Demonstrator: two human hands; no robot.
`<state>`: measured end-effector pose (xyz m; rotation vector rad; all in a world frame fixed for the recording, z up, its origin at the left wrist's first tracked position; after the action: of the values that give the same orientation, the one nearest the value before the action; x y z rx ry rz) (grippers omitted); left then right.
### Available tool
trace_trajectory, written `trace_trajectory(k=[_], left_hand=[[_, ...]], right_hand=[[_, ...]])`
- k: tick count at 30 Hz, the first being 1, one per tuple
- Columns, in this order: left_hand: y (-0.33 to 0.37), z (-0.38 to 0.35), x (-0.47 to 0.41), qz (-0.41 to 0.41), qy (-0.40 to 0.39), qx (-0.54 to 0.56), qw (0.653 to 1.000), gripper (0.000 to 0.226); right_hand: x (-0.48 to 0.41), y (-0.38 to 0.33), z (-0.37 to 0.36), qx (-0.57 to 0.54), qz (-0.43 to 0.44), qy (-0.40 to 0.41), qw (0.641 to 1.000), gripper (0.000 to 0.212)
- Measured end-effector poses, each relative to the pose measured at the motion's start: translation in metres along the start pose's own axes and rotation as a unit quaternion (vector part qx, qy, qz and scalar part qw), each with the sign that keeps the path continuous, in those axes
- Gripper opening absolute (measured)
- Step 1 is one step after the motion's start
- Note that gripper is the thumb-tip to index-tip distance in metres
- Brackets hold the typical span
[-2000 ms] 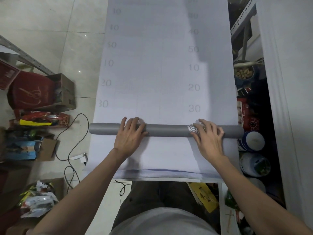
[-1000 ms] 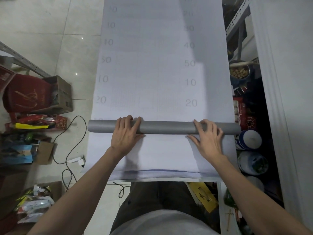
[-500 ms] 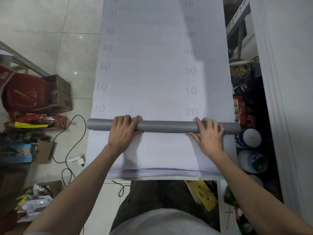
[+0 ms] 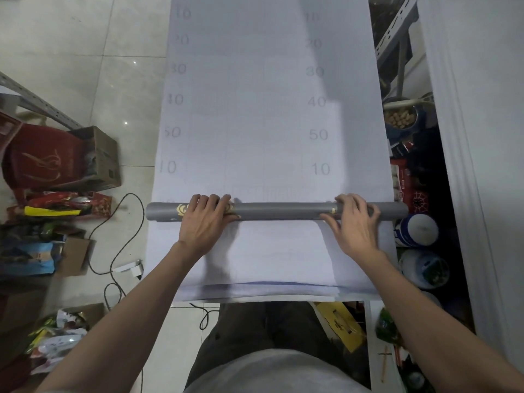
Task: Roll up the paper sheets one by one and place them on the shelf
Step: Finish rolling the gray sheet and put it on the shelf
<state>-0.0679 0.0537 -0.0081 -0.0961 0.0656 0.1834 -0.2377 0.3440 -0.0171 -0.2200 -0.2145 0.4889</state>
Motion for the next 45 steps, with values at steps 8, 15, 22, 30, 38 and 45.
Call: trace_trajectory(k=[8, 15, 22, 30, 38, 45], left_hand=[[0.0, 0.0, 0.002, 0.016, -0.012, -0.004, 1.0, 0.063], [0.003, 0.004, -0.001, 0.006, 0.026, 0.01, 1.0, 0.044], [0.003, -0.001, 0.004, 0.02, -0.005, -0.018, 1.0, 0.059], [0.003, -0.001, 0.001, 0.018, -0.022, 0.0, 1.0, 0.051], [-0.001, 0.007, -0.001, 0.016, -0.001, 0.014, 1.0, 0.043], [-0.001, -0.003, 0.004, 0.036, -0.056, -0.001, 0.998, 0.055]], right_hand=[[0.002, -0.005, -0.008, 0.055, 0.024, -0.029, 0.998, 0.068], [0.003, -0.006, 0.004, 0.02, 0.02, 0.011, 1.0, 0.06], [-0.002, -0.003, 0.001, 0.053, 0.041, -0.003, 0.998, 0.06], [-0.003, -0.004, -0.004, -0.001, 0.033, 0.012, 0.999, 0.05], [-0.006, 0.001, 0.007, -0.004, 0.03, 0.022, 0.999, 0.048], [-0.001, 0.003, 0.0, 0.011, 0.029, 0.008, 0.999, 0.062]])
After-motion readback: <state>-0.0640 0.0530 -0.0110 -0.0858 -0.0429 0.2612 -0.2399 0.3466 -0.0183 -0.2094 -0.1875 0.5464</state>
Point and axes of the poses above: each hand's wrist, its own x-axis away from the middle knuckle, its own z-axis out of the back of the hand, y = z × x, the point moved 8 cm from there along -x, towards the middle knuckle, and after that the axes turned 5 degrees about -x, right-handed, at the moved point
